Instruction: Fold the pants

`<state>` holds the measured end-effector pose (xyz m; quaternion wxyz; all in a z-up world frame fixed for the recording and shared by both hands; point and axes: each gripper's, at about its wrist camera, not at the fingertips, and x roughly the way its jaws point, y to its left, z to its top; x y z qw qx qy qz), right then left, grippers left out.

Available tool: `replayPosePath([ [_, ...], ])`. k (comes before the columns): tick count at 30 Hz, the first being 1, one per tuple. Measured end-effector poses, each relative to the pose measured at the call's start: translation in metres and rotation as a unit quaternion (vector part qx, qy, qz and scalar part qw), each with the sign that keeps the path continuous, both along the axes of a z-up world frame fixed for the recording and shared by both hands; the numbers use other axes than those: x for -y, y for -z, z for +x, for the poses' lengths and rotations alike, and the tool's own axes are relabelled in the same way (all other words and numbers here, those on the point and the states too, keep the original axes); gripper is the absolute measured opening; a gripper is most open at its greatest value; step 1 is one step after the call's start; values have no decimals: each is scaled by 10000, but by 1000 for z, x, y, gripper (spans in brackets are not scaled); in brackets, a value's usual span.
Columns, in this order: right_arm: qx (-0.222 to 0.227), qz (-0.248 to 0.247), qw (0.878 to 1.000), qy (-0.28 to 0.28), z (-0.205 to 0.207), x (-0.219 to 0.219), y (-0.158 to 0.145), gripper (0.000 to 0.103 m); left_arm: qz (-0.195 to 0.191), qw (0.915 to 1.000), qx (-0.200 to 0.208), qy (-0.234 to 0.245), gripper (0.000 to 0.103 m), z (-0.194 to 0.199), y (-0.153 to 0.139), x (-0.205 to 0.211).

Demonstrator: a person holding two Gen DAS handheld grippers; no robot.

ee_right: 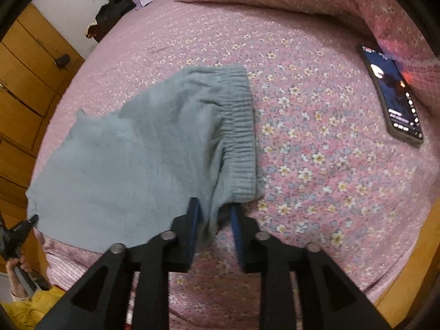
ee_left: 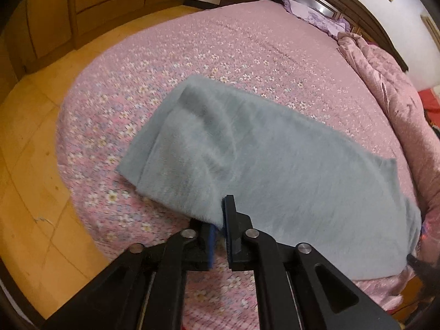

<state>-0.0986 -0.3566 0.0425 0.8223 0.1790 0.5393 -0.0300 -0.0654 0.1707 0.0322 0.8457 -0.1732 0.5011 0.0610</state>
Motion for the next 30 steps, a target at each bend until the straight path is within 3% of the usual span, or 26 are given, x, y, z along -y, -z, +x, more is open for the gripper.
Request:
replayPosePath([
  [5, -4, -200, 9997, -129, -8, 3, -13, 34, 191, 9997, -40, -145, 8, -10, -9, -12],
  [10, 285, -773, 9962, -280, -17, -3, -44, 34, 193, 9994, -95, -282, 8, -14, -20, -22],
  [15, 591, -792, 9943, -396, -14, -9, -62, 41, 327, 9986, 39, -407, 9, -13, -35, -23],
  [18, 542, -810, 9942, -462, -6, -17, -56, 41, 489, 9976, 136, -464, 10, -9, -44, -26],
  [23, 440, -646, 9954, -551, 2, -25, -38, 41, 555, 9977, 281, -285, 20, 3, -51, -29],
  [30, 324, -478, 9964, -616, 12, -35, -14, 43, 258, 9984, 404, 301, 21, 66, -40, -34],
])
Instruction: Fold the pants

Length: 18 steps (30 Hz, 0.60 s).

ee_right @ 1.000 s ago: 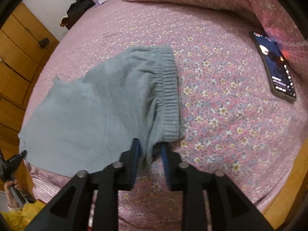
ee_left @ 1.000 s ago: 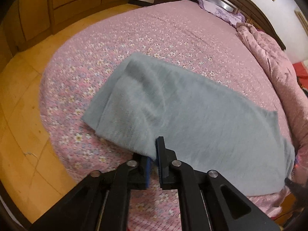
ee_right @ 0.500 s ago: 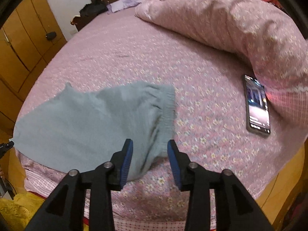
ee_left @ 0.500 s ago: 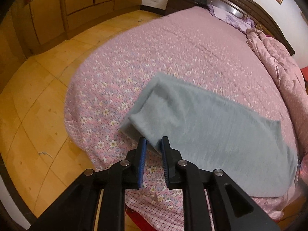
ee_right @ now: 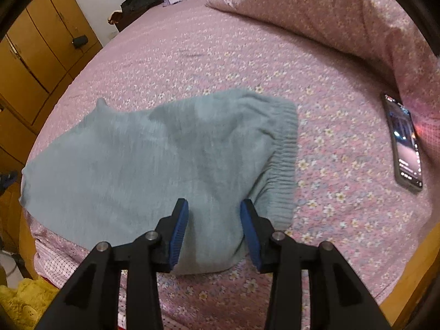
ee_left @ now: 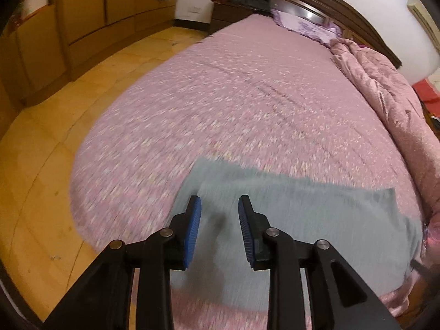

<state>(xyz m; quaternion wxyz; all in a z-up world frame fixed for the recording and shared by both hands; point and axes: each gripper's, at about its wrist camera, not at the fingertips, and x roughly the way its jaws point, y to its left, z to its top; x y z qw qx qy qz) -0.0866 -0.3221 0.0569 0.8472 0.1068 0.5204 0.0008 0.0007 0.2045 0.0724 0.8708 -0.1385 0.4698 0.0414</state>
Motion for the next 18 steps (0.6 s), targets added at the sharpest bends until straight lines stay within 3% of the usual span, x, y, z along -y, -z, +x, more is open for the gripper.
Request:
replayPosePath([
  [3, -70, 35, 10000, 14, 2, -2, 8, 44, -27, 9998, -131, 115, 21, 20, 8, -2],
  [7, -111, 48, 9999, 31, 4, -4, 13, 46, 246, 9982, -395, 366, 21, 35, 19, 2],
  [18, -156, 41, 9999, 13, 11, -7, 21, 50, 286, 9968, -567, 495, 21, 27, 44, 14],
])
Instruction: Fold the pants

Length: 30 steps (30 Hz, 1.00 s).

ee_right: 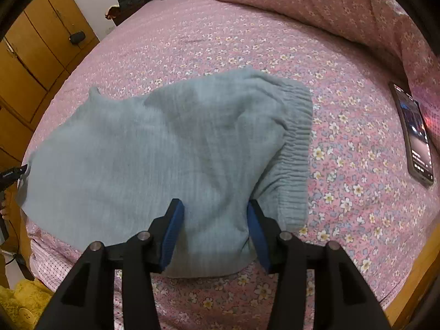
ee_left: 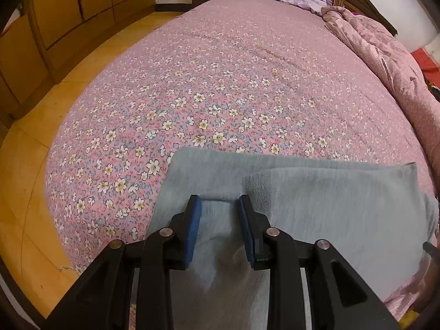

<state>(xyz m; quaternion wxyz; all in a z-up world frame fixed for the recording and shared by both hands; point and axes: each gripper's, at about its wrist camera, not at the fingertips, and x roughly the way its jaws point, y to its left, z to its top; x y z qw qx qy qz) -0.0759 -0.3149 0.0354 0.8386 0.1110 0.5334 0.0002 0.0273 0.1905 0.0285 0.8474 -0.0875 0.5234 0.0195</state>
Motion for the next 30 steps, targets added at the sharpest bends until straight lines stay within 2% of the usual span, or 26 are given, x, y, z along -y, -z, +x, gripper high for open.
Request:
replayPosePath([
  [6, 4, -10, 10000, -6, 0, 1, 0, 51, 174, 9998, 5, -9, 22, 1, 1, 6],
  [14, 11, -13, 10000, -7, 0, 0, 1, 51, 135, 9997, 130, -169, 21, -4, 1, 8],
  [18, 11, -11, 10000, -9, 0, 1, 0, 51, 77, 9994, 208, -281, 5, -10, -1, 7],
  [22, 15, -7, 10000, -4, -1, 1, -1, 51, 138, 9986, 373, -340, 0, -18, -9, 9],
  [30, 24, 6, 10000, 3, -1, 1, -2, 51, 784, 9921, 866, -457, 0, -22, -37, 12],
])
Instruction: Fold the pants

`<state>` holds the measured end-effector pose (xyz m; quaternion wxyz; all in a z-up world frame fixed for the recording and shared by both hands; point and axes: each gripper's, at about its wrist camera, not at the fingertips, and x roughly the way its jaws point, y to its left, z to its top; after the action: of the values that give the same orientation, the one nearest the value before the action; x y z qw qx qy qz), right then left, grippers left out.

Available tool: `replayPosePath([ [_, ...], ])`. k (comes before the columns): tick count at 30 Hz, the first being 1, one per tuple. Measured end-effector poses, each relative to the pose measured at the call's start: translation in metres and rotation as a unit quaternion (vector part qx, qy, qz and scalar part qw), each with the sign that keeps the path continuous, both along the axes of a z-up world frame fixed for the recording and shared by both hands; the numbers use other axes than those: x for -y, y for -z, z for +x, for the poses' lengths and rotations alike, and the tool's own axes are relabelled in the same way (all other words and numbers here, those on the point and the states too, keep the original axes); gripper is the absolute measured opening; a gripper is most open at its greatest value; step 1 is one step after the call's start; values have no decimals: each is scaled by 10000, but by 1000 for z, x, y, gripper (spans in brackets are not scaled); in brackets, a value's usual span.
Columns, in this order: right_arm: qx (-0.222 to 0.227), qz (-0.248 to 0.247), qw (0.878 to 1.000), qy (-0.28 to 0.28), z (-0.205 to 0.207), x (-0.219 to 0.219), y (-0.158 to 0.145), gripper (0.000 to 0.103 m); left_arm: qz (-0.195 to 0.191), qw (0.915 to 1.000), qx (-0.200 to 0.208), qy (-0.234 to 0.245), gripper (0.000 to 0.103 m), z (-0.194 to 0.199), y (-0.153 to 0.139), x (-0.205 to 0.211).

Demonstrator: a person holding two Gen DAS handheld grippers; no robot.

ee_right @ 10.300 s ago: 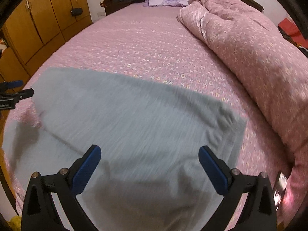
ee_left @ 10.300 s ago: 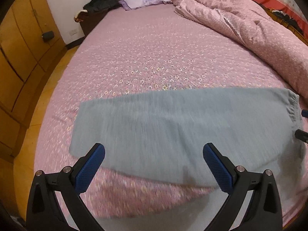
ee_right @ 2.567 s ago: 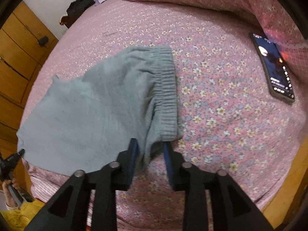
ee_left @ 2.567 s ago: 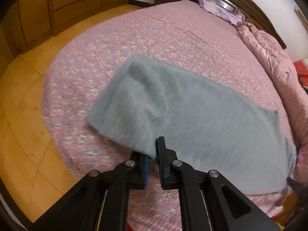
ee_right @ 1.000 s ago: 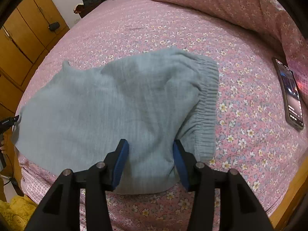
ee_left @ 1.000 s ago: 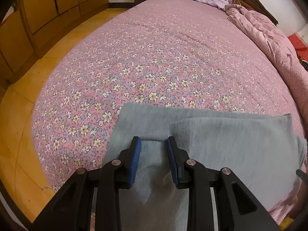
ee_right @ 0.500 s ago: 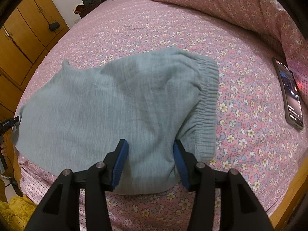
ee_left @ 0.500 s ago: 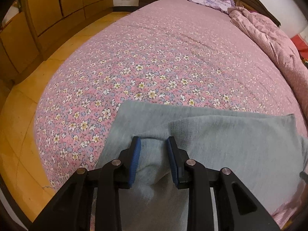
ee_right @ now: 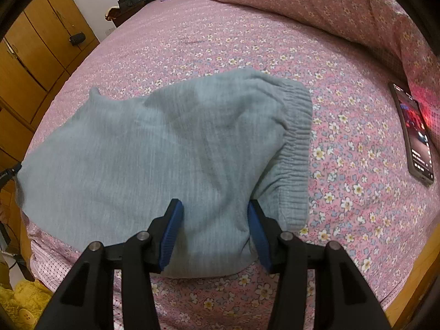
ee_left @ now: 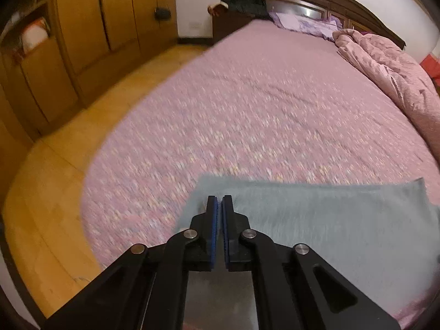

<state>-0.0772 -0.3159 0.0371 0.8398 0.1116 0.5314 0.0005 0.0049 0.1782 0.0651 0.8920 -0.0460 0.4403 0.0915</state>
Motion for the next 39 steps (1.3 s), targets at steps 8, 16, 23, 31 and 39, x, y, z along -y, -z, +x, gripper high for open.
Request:
replayPosePath([
  [8, -5, -7, 10000, -4, -1, 0, -1, 51, 124, 9990, -403, 139, 1, 16, 19, -4],
  [16, -10, 12, 10000, 8, -2, 0, -3, 51, 118, 9986, -449, 239, 17, 14, 30, -5],
  [23, -15, -29, 10000, -1, -3, 0, -5, 51, -290, 9987, -372, 186, 17, 20, 37, -17],
  [31, -49, -76, 10000, 11, -2, -3, -6, 51, -42, 9985, -281, 468, 17, 21, 43, -12],
  [39, -39, -90, 9999, 38, -4, -4, -8, 51, 22, 9990, -114, 429, 0, 15, 36, -2],
])
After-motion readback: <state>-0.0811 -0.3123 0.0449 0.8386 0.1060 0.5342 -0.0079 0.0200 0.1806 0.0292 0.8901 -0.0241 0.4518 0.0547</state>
